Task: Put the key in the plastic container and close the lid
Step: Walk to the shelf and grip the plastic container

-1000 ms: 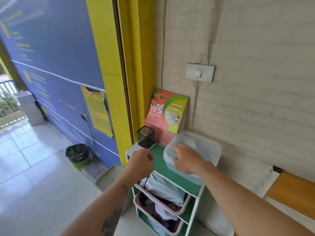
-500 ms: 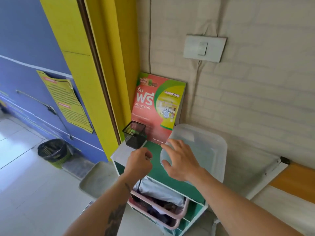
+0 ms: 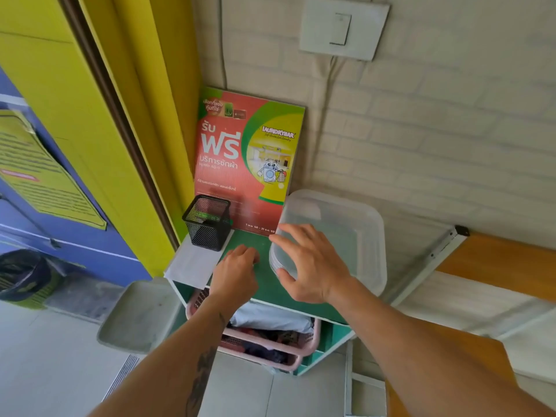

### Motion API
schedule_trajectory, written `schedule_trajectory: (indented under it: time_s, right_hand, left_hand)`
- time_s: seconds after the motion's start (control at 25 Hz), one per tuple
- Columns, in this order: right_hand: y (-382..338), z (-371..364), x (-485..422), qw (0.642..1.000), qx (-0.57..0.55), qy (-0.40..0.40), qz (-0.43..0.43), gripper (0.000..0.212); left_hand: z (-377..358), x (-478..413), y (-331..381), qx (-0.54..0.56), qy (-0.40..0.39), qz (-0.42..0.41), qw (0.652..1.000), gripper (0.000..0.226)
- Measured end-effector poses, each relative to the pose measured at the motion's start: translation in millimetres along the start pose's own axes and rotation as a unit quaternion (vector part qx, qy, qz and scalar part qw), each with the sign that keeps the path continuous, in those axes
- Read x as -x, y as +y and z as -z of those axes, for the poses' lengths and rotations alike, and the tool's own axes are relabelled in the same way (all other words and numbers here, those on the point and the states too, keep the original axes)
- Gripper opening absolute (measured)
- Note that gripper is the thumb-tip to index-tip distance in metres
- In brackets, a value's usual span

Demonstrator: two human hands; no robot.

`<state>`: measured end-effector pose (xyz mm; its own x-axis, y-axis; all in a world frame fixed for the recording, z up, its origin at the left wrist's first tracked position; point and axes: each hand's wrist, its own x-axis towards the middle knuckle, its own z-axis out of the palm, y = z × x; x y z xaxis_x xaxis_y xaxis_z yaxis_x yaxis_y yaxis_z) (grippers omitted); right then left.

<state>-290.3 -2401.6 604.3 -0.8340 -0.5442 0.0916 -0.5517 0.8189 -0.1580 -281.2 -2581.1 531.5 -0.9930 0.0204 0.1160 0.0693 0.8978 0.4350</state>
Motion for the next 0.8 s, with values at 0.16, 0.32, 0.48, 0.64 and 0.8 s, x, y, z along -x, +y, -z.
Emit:
schedule_trajectory:
  time_s: [0.16, 0.32, 0.48, 0.64, 0.8]
  right_hand:
    - [-1, -1, -1, 1.0, 0.0, 0.003, -0.001, 0.065]
    - [-1, 0, 1, 1.0, -0.004, 0.006, 0.001, 0.067]
    - [-1, 2, 0, 1.0, -0.01, -0.001, 0.006, 0.075]
    - [1, 5, 1, 0.999, -0.005, -0.043, 0.004, 0.089]
    - [2, 8, -1, 0.996, 0.051, -0.071, -0.028, 0.097]
  left_hand:
    - [4, 1, -8, -0.043, 0.027, -0.023, 0.998, 0.024]
    - [12, 8, -7, -0.011, 0.063, -0.038, 0.997, 0.019]
    - [13, 8, 1, 0.062, 0.099, -0.039, 0.992, 0.018]
    - [9, 12, 13, 0.131, 0.103, -0.038, 0.985, 0.02]
    - [10, 13, 23, 0.199, 0.069, 0.037, 0.977, 0.023]
